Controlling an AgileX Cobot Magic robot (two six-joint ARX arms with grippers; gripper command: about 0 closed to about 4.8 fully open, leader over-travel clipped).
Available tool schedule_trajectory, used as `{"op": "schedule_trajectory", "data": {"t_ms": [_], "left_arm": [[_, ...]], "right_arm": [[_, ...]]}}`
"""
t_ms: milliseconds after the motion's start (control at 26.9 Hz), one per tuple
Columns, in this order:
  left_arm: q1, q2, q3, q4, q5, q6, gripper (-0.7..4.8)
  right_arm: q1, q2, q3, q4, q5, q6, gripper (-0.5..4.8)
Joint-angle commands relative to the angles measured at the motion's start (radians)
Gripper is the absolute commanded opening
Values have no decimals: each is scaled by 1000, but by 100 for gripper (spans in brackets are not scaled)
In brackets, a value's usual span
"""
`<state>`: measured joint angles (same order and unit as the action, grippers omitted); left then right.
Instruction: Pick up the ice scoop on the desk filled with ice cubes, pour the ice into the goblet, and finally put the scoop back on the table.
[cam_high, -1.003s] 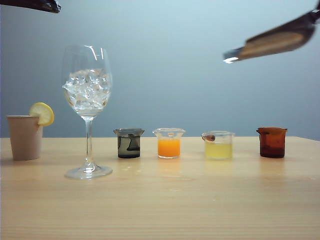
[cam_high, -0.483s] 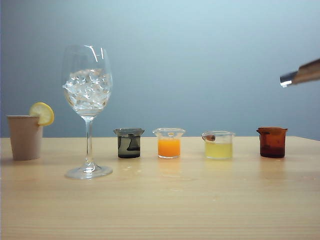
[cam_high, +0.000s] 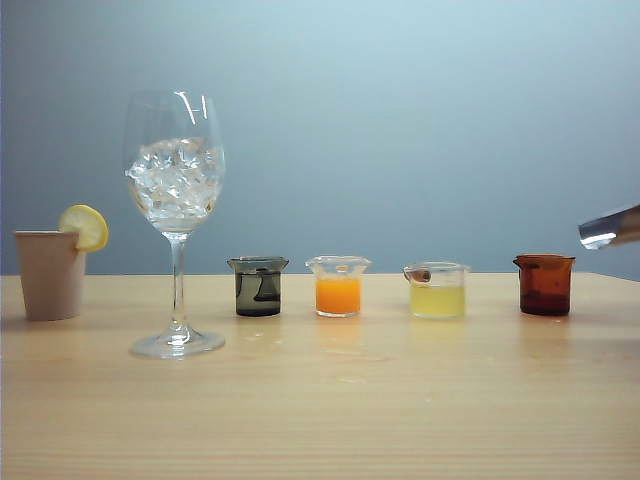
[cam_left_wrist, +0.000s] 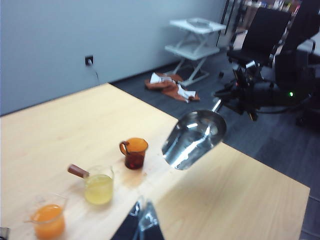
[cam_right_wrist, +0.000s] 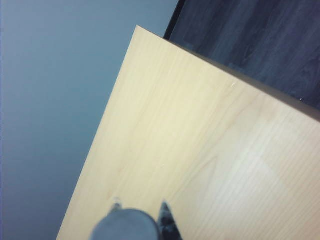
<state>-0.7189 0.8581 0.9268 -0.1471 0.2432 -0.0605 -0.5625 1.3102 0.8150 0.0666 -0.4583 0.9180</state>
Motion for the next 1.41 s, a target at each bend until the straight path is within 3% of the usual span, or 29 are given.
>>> {"op": "schedule_trajectory", "data": {"t_ms": [37,446,557,929,966,1040,1114,1226,1300,1411], "left_arm": [[-46,26,7,1,-45,12,-5],[-52,33,7,-5,-45,28,-5],[-52,33,7,-20,-45,71,-5],[-52,35,6,-23,-48,87,-5],[-52,35,6,-23,-48,87,-5],[-52,35,6,-23,-49,87,-5],[-52,35,6,-24,-49,87,-5],[-52,35,6,-23,-49,87,-5],[-52,34,6,-23,-49,87,-5],[-52,34,6,-23,-49,87,-5]], "right_arm": [[3,54,5,59,-20,-21,-7],[-25,261,6,308,-26,-110,-7],[-46,308,7,422,-38,-129,-7],[-54,385,8,433,-71,-134,-4],[-55,385,8,438,-67,-134,15],[-55,385,8,439,-68,-134,141],[-55,385,8,439,-76,-138,221],[-55,385,8,439,-76,-137,283],[-55,385,8,437,-76,-137,380],[-55,385,8,431,-67,-137,447]]}}
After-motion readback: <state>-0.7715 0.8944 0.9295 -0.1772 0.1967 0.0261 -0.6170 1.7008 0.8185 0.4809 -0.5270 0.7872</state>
